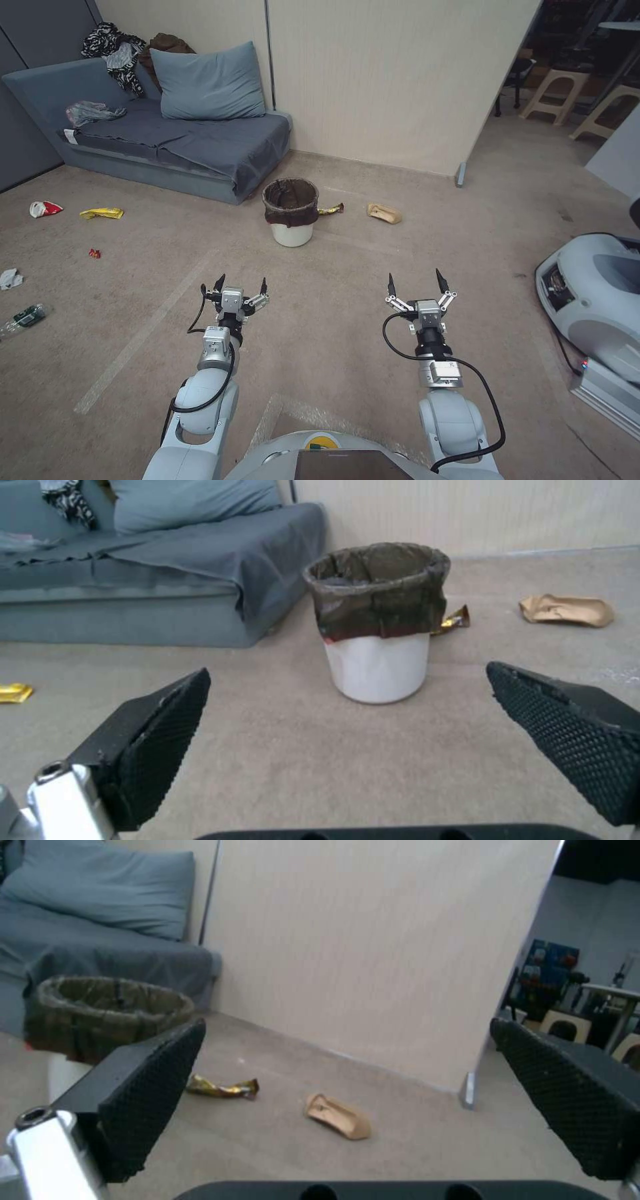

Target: Pick up the trash bin, then pick up the garbage from the floor and place it into the trash bin.

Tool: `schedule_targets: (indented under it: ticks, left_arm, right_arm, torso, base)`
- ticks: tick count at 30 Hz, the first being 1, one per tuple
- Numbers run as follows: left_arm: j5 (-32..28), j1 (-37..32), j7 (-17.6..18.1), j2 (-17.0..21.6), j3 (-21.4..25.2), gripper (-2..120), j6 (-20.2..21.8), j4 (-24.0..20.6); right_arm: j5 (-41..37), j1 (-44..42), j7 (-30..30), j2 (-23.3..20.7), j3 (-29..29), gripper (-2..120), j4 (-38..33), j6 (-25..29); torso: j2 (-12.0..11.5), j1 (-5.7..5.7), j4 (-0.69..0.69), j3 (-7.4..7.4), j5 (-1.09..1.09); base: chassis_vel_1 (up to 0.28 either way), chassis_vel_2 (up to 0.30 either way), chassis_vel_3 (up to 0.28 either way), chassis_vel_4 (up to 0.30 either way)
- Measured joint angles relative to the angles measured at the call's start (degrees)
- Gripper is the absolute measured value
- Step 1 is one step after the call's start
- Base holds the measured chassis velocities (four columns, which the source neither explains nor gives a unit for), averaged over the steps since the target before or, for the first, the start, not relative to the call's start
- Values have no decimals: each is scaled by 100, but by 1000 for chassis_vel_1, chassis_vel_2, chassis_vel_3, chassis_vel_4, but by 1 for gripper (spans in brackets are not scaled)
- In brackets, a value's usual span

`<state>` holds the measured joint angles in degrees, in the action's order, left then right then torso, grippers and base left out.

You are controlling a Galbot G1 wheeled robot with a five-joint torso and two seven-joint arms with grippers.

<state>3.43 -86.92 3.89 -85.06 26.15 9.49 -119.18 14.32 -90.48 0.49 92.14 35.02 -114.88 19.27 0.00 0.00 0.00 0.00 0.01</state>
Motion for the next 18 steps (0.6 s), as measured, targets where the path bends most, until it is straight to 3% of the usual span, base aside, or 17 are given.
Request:
schedule_targets:
  ticks: [18]
  left_arm:
    - [61,-3,2,-10,-1,100,2,5]
  right_arm:
    - [-56,12,2,0,-2,100,74,-2]
  torso:
    - [0,0,0,0,0]
  base:
    - [-173,191,190,-184]
